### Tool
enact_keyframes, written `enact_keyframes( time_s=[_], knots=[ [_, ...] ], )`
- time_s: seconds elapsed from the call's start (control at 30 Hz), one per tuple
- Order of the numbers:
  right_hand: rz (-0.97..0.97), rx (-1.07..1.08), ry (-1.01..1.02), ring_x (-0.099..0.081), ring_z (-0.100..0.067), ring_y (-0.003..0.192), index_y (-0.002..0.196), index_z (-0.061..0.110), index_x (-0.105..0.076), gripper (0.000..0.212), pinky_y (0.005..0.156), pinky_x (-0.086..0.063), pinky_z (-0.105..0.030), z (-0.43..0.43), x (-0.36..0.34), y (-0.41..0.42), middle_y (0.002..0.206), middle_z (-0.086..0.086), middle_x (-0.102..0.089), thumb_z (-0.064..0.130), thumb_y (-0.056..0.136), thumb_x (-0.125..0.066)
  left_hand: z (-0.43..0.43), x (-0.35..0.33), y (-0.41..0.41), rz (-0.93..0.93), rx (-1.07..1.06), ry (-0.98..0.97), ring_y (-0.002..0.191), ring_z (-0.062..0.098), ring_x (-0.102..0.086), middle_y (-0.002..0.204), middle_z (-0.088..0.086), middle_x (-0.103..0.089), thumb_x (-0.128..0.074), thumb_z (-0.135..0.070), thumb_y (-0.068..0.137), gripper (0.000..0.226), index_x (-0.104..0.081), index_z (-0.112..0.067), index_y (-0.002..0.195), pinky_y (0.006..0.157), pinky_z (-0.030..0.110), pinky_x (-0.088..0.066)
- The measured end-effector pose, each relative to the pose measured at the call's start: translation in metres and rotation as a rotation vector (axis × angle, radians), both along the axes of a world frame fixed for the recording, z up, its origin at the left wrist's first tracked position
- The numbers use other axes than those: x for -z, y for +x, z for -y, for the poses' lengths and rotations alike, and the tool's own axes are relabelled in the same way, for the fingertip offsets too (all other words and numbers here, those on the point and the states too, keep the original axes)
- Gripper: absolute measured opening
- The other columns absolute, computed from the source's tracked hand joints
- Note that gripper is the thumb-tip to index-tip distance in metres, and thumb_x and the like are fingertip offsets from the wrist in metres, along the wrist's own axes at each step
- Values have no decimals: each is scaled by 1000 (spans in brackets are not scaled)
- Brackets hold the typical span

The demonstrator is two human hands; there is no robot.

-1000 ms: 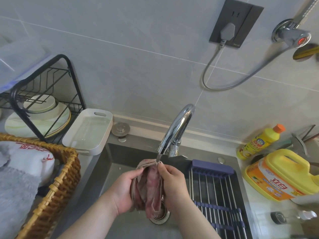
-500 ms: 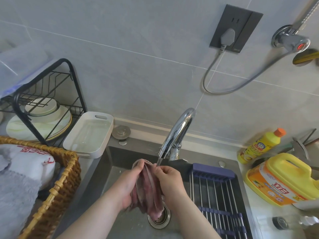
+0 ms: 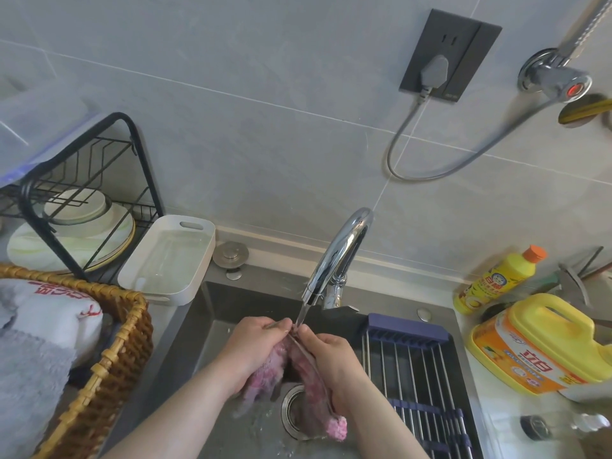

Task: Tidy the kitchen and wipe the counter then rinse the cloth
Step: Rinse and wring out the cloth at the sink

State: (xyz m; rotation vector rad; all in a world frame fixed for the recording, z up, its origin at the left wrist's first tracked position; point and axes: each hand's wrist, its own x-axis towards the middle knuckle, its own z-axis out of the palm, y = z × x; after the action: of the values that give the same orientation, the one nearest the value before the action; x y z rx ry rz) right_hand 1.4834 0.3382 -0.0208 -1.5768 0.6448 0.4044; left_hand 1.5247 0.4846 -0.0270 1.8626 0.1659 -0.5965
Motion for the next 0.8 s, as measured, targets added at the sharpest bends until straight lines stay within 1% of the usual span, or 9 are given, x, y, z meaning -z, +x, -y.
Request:
enact_keyframes(
  time_s=[0.1,0.17,0.27,0.33,0.43,0.53,0.6,0.67,0.8],
  knots=[
    [-5,-29,44,-70,-31,78,97,-3,-71,41,83,-57,-44,-2,-7,3,94,-26,-73,36,98,-58,-1,-1,-3,-86,-57,-100,80,28,-73,79,12,-75,-55,-37,98,42,-73,-2,85,86,43,-56],
    [-25,-32,182,-70,-35,86,102,-3,-71,33,90,-55,-49,2,-9,5,98,-27,-72,24,102,-52,-6,0,-2,-213,-135,-257,83,39,-71,87,25,-73,-53,-28,99,40,-72,5,87,92,51,-53],
    [-39,35,431,-67,-37,91,110,-9,-67,28,95,-51,-51,5,-7,4,106,-31,-68,8,101,-46,-16,-4,1,-354,-144,-441,95,45,-67,101,32,-69,-52,-20,96,31,-72,4,95,94,51,-49],
    [-37,82,463,-66,-36,91,113,-10,-64,28,96,-49,-51,5,-2,4,107,-31,-67,8,100,-48,-19,-5,3,-337,-77,-429,96,44,-67,101,29,-70,-61,-15,90,21,-69,2,100,92,49,-51],
    [9,101,266,-68,-35,84,102,-7,-70,31,88,-54,-50,0,2,5,99,-31,-70,20,100,-54,-13,-5,0,-155,-42,-251,88,37,-72,89,19,-74,-78,-23,78,29,-69,-2,96,91,51,-54],
    [37,106,93,-68,-37,76,89,-5,-73,50,84,-54,-55,-7,2,7,89,-32,-70,44,93,-62,-4,-1,-3,-72,-106,-167,81,28,-74,80,11,-76,-68,-37,90,35,-72,-2,88,90,48,-55],
    [38,116,37,-69,-41,76,90,-8,-70,59,83,-55,-56,-6,5,8,86,-31,-70,51,89,-64,-4,1,-3,-89,-116,-114,81,27,-73,79,10,-76,-55,-50,94,54,-73,-1,85,91,45,-53],
    [6,113,75,-70,-43,83,94,-7,-70,54,86,-56,-55,-1,9,8,86,-28,-72,46,93,-61,-5,3,-1,-187,-180,-160,83,31,-73,80,16,-75,-44,-54,98,63,-73,1,84,92,44,-52],
    [-29,161,366,-66,-33,76,100,-8,-62,27,83,-52,-49,8,18,3,84,-26,-69,15,102,-49,-13,3,4,-332,-222,-330,83,38,-71,89,25,-72,-48,-35,101,46,-67,8,99,91,46,-53]
  ],
)
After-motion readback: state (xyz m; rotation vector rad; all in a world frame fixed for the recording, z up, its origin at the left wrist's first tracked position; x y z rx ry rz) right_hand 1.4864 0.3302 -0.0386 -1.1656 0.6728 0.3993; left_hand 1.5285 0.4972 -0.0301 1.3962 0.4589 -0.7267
